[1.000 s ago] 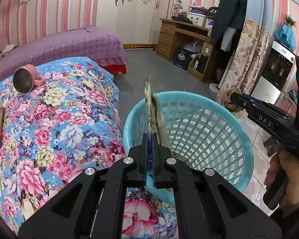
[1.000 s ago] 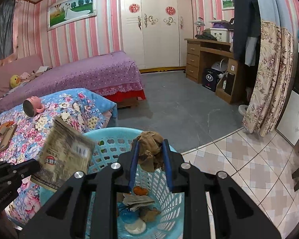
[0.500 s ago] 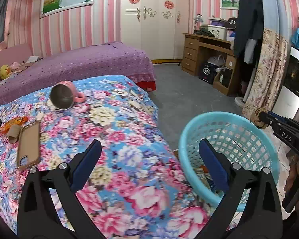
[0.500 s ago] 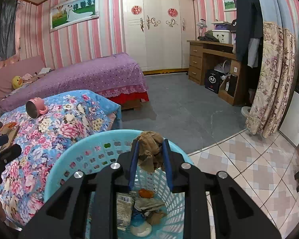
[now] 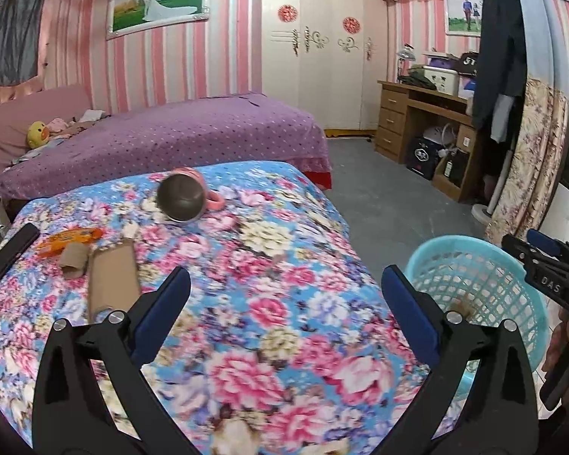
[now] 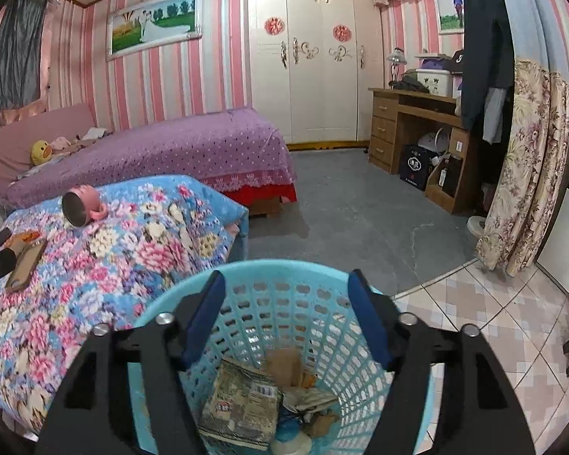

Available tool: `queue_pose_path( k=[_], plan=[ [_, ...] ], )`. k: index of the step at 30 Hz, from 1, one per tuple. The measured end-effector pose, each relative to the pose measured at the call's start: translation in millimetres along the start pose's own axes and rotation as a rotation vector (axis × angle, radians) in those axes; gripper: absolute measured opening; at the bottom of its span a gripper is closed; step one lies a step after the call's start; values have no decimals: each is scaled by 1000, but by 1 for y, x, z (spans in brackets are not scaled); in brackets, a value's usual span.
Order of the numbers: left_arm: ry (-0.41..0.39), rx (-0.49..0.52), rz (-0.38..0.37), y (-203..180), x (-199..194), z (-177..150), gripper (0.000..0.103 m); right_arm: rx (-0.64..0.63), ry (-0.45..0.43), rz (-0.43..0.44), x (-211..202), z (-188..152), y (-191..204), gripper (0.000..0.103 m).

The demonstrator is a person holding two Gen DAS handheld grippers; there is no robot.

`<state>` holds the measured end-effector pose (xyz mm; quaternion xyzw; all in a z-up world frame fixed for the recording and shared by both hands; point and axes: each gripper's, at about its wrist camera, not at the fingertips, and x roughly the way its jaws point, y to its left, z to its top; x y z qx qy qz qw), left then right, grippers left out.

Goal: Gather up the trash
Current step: 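Move both open tools back over the bed toward the cardboard tube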

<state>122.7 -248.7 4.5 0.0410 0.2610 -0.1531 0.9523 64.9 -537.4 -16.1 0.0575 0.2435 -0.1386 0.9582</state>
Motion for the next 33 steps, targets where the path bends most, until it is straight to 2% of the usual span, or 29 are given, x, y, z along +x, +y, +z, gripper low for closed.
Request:
queue_pose_path(
  k=[5,7,9,15,33],
  plan=[
    [-17,-30,31,27,-6,6,97,-16,-9,0,2,4,19,85],
    [-20,-47,42,40,-7,9,97,-33,-11,-10,4,5,28,88],
    [-21,-58,51,51,-7,11,97,-44,-19,-19,4,7,38,96],
    [-28,-85,91,85,-4,12,97,-51,-26,-30,9,13,64,99],
    [21,-135,221,196,23,2,97,-103,10,103,43,23,177,99]
  ],
)
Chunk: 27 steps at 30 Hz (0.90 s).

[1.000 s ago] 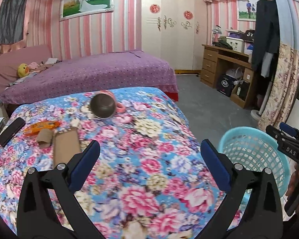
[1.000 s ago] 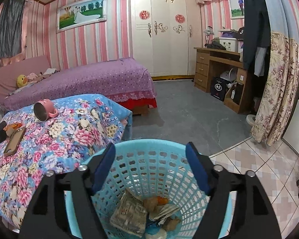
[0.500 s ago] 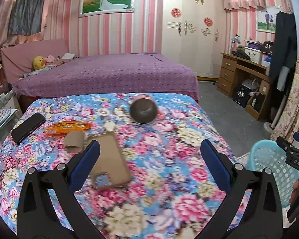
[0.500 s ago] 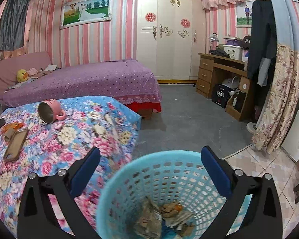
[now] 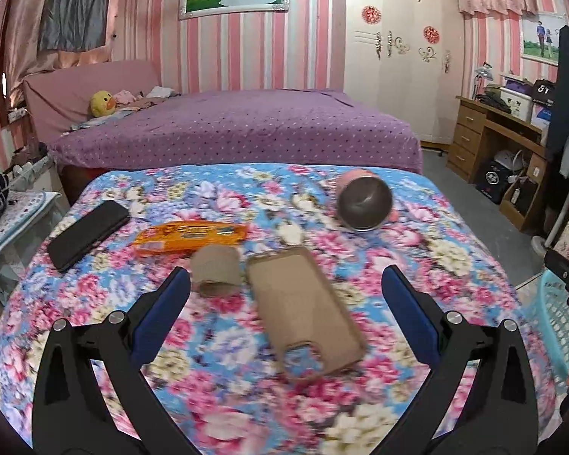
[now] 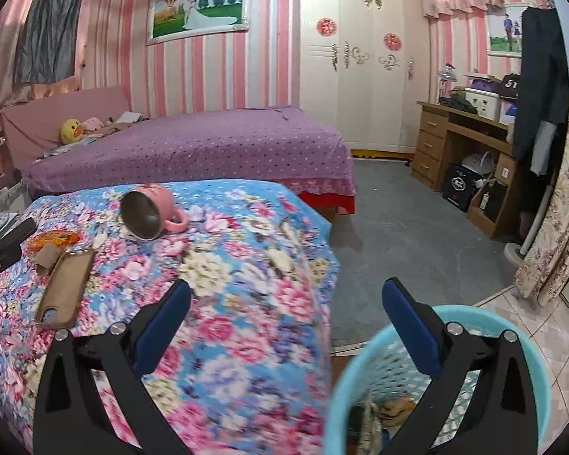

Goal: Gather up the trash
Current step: 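Move both open tools back over the bed toward the cardboard tube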

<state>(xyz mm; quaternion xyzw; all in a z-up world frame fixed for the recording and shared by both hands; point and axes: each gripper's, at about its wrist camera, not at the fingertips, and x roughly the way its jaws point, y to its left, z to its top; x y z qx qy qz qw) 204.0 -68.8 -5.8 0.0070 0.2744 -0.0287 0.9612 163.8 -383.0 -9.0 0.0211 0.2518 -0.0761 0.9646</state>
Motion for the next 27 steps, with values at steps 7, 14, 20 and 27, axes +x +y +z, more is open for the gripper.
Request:
queue_pose_path(
  k=[7,14,20,27],
  plan=[
    [29,-47,17,35,11,1,97,-21,33,56,16,8,37,99],
    [71,-101,62,75,27,2,97,-52,15,90,30,33,76,99],
    [113,-148,106,108,41,-4,97,-70,40,98,48,16,99,99],
    [183,-166,102,125,68,-12,97,-87,93,72,65,4,106,99]
  ],
)
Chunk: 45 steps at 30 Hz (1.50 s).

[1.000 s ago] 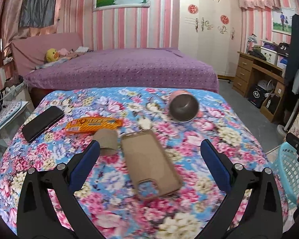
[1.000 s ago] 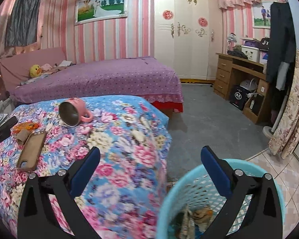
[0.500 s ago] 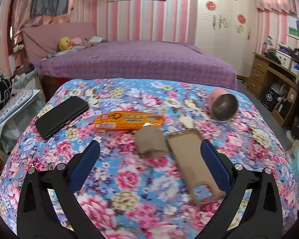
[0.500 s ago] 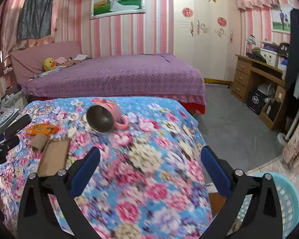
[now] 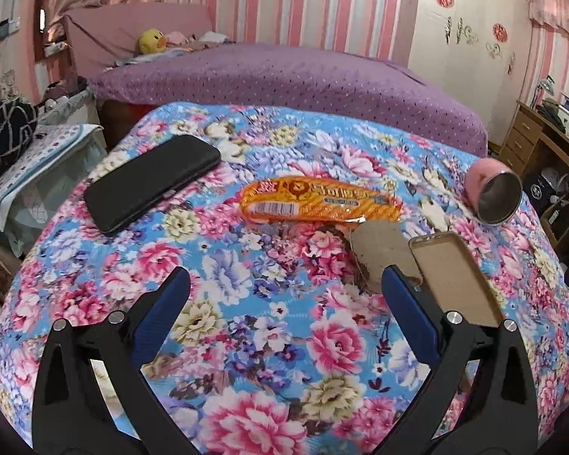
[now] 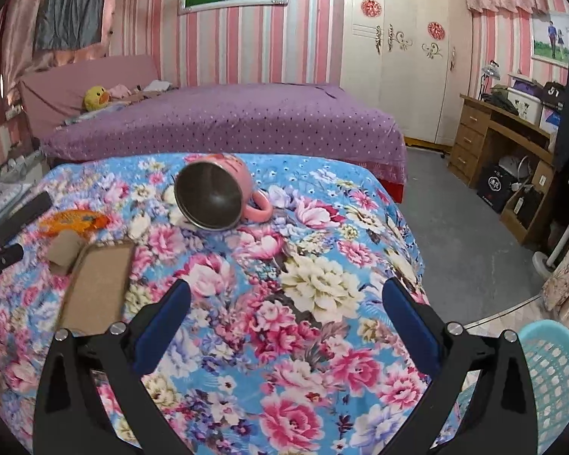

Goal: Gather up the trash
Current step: 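Move both open tools back over the bed toward the cardboard tube, then grasp the brown cardboard tube with the left tool while the right tool grasps the orange sausage packet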

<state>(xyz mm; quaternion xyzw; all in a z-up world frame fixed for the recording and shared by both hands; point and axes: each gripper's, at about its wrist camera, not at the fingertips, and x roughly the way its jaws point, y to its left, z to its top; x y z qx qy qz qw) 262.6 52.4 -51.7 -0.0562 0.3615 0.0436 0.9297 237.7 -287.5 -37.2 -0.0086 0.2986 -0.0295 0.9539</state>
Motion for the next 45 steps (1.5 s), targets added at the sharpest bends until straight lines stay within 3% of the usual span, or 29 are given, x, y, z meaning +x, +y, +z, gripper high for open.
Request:
queue_pose_path(
  k=[9,12,14,16,19,20,24,28,33,39,45],
  plan=[
    [53,-27,-87,-26,28,8,96,-7,20,1,9,-1,-2,99],
    [95,-6,-137,-43,39,10,78,-14,25,-2,10,-2,-3,99],
    [118,-8,-174,-49,44,8,56,-13,31,-1,12,-3,-5,99],
    [122,7,-183,-55,45,7,47,-9,36,0,13,-3,-7,99],
    [97,20,-190,-58,39,7,41,-1,33,2,13,-3,-10,99],
    [93,24,-200,-59,36,7,35,-1,32,2,13,-3,-10,99],
    [78,47,-197,-53,21,7,35,-20,24,-4,11,-2,-5,99],
    [35,62,-190,-33,-5,9,35,-39,11,7,6,0,8,99],
    [-25,36,-99,25,-24,17,35,-73,5,63,2,3,40,99],
    [-43,-16,21,92,-26,26,35,-118,13,158,8,20,113,99],
    [-55,-87,71,145,-29,29,35,-213,5,223,22,41,204,98]
  ],
)
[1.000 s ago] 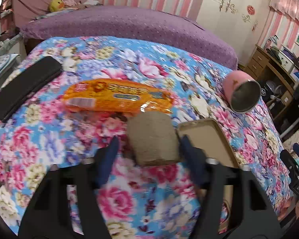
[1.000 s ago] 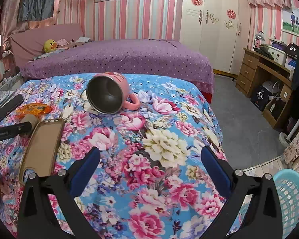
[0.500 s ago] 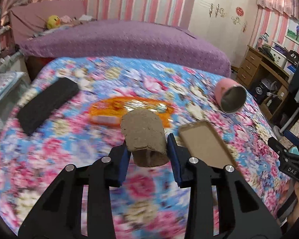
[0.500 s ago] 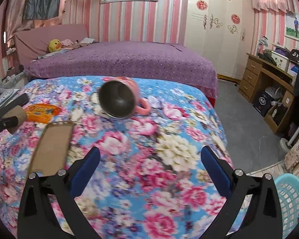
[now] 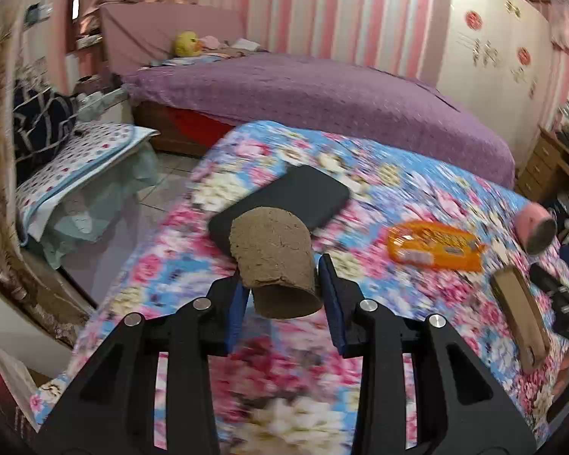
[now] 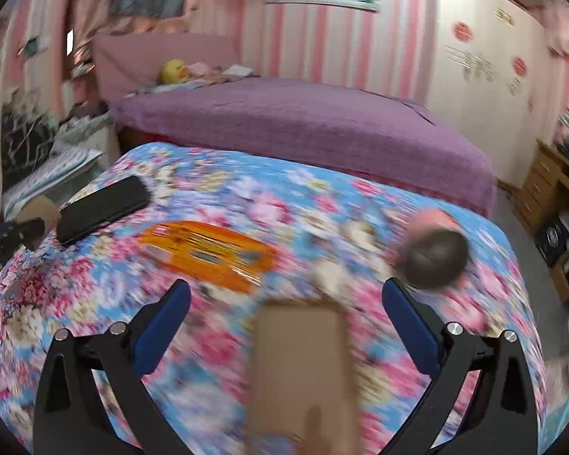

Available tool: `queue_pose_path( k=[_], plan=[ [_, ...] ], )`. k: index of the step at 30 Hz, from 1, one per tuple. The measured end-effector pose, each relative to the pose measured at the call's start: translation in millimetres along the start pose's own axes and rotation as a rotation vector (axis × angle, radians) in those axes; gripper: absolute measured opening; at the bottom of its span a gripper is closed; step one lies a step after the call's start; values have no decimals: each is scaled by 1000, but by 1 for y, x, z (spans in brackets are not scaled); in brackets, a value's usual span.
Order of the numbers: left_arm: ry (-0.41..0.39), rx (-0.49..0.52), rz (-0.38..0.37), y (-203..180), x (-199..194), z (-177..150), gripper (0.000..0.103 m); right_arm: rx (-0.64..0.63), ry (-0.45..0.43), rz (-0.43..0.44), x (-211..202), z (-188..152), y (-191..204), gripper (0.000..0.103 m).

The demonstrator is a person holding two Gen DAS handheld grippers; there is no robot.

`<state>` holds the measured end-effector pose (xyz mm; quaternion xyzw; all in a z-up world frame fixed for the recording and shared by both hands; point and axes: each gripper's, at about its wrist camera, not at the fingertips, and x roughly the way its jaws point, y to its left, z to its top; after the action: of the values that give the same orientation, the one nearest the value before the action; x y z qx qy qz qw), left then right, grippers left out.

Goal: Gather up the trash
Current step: 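Grasp the brown cardboard tube with the left tool while the right tool grasps the orange sausage packet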

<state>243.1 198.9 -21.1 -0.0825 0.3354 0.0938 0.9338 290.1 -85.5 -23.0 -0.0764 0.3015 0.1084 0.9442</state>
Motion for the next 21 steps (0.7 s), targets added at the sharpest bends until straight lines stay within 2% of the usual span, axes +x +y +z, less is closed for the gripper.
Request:
queue_pose_path(
  k=[5,8,13,17,19,20,21],
  plan=[
    [-5,-65,24,25,2,3,35,-37,81,46,47,20,48,98],
    [-13,-82,4,29,-1,4,35,-71,134,30,72,24,65,98],
    [-30,-94,-19,25,-3,7,35,-90,211,17,103,31,71,98],
    [-36,-94,-35,19,-3,8,35,-46,264,53,118,25,67,98],
    [-36,-98,-43,18,-3,8,35,-37,261,64,122,22,65,98],
    [-37,-97,-43,17,-4,8,35,-34,259,69,122,21,65,96],
    [-39,-95,-41,16,-4,8,35,-35,258,76,122,21,64,89]
  ],
)
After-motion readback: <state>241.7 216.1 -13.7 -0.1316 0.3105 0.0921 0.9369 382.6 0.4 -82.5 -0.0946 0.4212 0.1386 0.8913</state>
